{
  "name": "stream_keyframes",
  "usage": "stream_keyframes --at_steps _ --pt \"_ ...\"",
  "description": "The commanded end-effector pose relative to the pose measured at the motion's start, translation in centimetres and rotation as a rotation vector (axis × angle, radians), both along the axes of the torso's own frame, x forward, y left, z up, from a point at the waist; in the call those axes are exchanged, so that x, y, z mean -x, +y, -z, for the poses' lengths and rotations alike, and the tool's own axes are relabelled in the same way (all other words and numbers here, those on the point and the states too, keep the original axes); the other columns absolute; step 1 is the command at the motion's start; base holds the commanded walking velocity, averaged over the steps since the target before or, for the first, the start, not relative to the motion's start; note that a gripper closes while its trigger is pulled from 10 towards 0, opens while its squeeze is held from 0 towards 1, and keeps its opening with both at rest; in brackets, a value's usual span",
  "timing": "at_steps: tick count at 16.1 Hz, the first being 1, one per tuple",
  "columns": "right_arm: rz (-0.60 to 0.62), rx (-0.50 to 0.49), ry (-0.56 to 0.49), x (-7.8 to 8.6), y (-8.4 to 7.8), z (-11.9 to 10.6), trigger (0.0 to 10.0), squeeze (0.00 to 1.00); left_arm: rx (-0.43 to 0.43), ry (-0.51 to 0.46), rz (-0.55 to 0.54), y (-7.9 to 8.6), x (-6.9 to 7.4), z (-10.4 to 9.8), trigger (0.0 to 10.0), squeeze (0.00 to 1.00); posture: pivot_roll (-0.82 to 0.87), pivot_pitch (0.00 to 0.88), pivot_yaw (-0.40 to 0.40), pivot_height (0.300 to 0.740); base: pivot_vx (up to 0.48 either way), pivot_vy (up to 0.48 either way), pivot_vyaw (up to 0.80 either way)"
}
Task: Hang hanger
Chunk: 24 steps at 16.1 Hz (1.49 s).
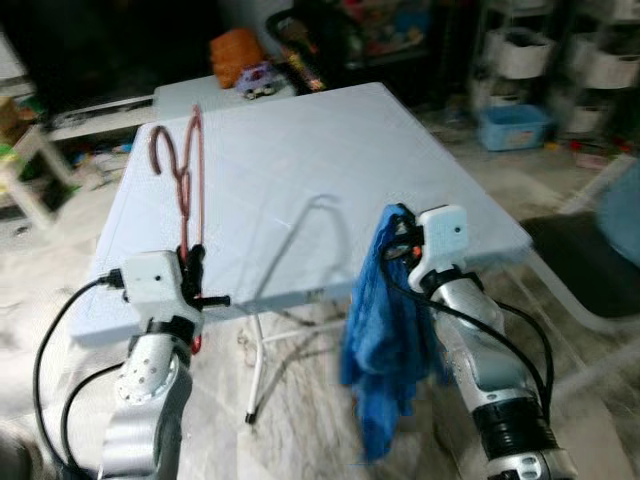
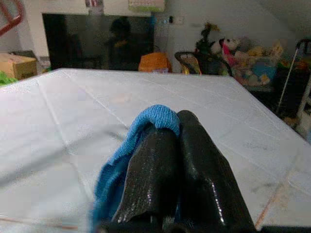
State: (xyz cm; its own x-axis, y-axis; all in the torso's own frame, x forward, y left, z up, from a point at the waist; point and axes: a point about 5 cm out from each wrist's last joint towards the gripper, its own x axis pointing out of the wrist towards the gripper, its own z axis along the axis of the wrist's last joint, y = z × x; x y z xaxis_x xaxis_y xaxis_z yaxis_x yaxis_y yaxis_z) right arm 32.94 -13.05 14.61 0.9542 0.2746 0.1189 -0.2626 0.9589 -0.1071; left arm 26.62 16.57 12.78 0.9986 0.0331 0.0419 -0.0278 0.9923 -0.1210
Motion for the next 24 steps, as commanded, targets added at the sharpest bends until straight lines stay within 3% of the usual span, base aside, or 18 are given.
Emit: stream_keyframes --at_steps 1,7,15,19,20,22,24 --pt "-0.030 -0.016 -0.047 -0.2 0.9 -1.2 10.0 0.00 -0.030 -0.021 -0.029 0.9 -0.1 -0.6 10.0 0.00 -0.02 0.000 0.084 0.740 0.319 0.360 0.00" --pt "-0.024 -0.007 -0.040 -0.2 0.7 -0.9 10.0 0.00 -0.021 -0.007 -0.037 0.7 0.0 -0.2 10.0 0.00 -0.02 0.000 0.083 0.740 0.321 0.357 0.00" --pt "-0.004 0.008 -0.032 -0.6 0.2 -0.9 10.0 0.00 -0.019 0.040 -0.019 0.0 0.1 0.6 10.0 0.00 -0.02 0.000 0.078 0.740 0.000 0.000 0.00" --pt "-0.018 -0.010 0.060 -4.2 -0.1 -2.2 10.0 0.00 -0.042 0.088 -0.027 -0.4 0.0 1.3 10.0 0.00 -0.02 0.000 0.073 0.740 0.000 0.000 0.00" --pt "-0.007 -0.004 0.039 -6.0 0.0 -4.3 10.0 0.00 -0.044 0.094 -0.032 -0.3 -0.1 1.4 10.0 0.00 -0.02 0.000 0.071 0.740 0.000 0.000 0.00" --pt "0.008 -0.007 0.039 -7.3 0.3 -6.1 10.0 0.00 -0.049 0.093 -0.034 -0.3 -0.1 1.4 10.0 0.00 -0.01 0.000 0.066 0.740 0.000 0.000 0.00" --pt "0.002 -0.095 0.047 -8.9 2.5 -9.7 10.0 0.00 -0.048 0.100 -0.048 -0.4 -0.1 1.6 10.0 0.00 0.00 0.000 0.050 0.740 0.000 0.000 0.00"
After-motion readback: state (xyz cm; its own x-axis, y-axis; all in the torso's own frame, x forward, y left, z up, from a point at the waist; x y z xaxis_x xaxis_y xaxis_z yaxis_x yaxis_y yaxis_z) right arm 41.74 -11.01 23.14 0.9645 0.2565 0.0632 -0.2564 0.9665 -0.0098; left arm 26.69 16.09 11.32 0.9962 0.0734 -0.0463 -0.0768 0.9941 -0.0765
